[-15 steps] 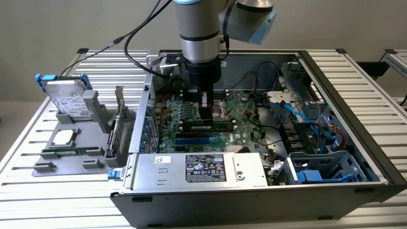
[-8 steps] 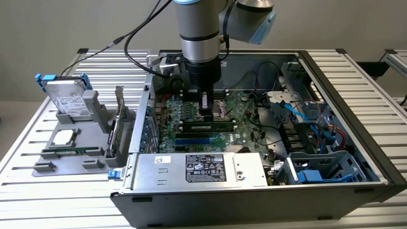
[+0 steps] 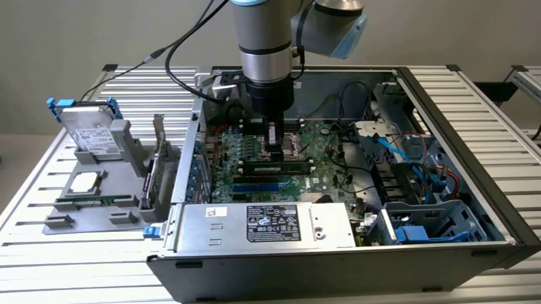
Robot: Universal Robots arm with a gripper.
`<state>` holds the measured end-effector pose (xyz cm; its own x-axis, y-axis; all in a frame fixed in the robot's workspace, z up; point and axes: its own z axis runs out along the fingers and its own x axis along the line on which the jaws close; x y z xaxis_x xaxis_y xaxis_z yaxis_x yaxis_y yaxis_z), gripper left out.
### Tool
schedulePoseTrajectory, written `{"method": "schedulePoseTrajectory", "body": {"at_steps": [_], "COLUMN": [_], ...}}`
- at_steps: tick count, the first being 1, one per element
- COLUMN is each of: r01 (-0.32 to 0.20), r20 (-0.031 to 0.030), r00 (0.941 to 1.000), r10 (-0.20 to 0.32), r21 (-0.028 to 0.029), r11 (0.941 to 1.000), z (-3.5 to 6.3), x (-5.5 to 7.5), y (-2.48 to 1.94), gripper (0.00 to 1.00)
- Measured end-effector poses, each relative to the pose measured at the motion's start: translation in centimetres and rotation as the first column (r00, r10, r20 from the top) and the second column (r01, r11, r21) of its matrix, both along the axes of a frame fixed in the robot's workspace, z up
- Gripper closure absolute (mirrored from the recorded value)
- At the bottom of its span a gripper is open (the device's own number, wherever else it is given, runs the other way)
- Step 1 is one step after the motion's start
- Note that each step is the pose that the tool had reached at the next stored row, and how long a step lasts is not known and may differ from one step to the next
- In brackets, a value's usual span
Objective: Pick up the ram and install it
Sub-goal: 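Press down the ram until it locks into place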
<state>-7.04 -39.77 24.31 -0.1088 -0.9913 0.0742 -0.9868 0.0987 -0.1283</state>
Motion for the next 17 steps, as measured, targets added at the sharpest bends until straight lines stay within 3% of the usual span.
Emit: {"method": "schedulePoseTrajectory", "body": {"at_steps": [12, 15, 17], "r01": [0.000, 0.000, 0.000], "r20": [-0.0004, -0.0091, -0.0235], "r00": [1.0000, 1.0000, 0.9997], "r10": [0.000, 0.000, 0.000], "r21": [0.0008, 0.0028, 0.0038], "r11": [1.0000, 1.0000, 1.0000], "z": [0.00, 0.00, 0.01], "x": [0.3, 1.1, 1.4], "y": [-0.04, -0.11, -0.13], "gripper": [0.90, 0.90, 0.90]}}
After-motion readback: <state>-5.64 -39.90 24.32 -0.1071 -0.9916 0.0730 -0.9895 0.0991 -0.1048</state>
